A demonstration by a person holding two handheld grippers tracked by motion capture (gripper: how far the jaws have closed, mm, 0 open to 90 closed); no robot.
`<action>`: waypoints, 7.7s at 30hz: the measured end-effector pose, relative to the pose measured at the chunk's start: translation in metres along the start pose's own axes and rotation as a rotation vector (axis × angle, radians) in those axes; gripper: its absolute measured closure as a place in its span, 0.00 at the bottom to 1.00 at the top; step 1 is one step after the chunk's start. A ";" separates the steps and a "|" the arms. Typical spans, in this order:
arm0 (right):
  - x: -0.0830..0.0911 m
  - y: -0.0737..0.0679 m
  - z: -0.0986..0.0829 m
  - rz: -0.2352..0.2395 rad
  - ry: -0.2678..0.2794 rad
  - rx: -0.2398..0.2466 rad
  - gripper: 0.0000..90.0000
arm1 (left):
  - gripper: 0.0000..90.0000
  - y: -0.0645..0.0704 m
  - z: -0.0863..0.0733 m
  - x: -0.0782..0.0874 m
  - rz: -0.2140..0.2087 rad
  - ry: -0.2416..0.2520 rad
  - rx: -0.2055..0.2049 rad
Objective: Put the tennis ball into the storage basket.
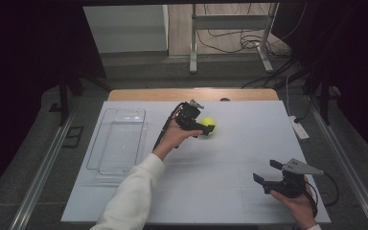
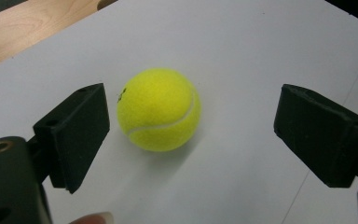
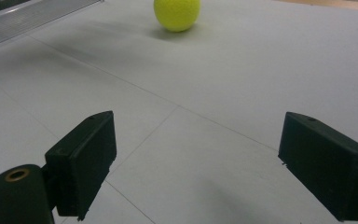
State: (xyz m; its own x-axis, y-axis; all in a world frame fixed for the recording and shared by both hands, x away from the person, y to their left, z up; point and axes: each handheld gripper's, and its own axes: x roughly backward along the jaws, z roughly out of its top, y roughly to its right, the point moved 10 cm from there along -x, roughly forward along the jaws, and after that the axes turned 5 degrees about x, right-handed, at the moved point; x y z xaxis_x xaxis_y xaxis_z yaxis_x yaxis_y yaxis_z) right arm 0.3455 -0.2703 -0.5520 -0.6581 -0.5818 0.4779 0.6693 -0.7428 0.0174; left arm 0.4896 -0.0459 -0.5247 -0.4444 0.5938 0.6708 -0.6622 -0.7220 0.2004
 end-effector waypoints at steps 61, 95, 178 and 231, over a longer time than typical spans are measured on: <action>-0.001 0.000 -0.001 0.002 -0.004 -0.002 0.13 | 0.13 -0.022 -0.002 -0.052 0.044 -0.076 0.068; -0.001 0.000 -0.002 0.001 -0.006 0.000 0.13 | 0.30 -0.024 -0.005 -0.054 0.064 -0.096 0.069; 0.000 -0.002 0.001 -0.005 0.005 0.013 0.13 | 0.30 0.001 -0.002 0.028 0.001 0.045 -0.015; -0.001 -0.002 -0.001 -0.011 -0.003 0.013 0.13 | 0.30 0.001 -0.006 0.061 -0.016 0.105 -0.018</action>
State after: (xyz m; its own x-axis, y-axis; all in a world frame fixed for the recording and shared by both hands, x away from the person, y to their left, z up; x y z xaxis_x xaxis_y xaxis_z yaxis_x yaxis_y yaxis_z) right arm 0.3447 -0.2686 -0.5529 -0.6643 -0.5727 0.4803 0.6667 -0.7446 0.0342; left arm 0.4582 -0.0084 -0.4877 -0.4939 0.6396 0.5890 -0.6799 -0.7064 0.1970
